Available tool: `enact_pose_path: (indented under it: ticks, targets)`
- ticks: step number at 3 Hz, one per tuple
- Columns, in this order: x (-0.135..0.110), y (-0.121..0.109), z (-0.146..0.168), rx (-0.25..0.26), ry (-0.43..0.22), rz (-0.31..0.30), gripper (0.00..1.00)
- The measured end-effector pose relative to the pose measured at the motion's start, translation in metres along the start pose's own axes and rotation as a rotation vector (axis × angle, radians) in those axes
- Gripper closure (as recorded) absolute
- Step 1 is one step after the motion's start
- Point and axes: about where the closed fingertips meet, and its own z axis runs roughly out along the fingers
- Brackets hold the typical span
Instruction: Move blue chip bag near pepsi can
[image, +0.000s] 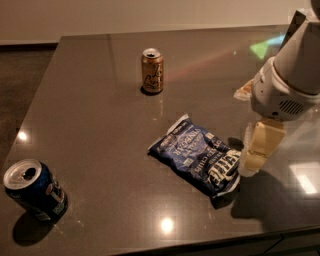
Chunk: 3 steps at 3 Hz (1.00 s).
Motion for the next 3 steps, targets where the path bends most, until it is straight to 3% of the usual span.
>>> enact_pose_path:
  ticks: [3]
  targets:
    - [-0.004, 0.018, 0.053, -0.069, 0.003, -0.044, 0.0]
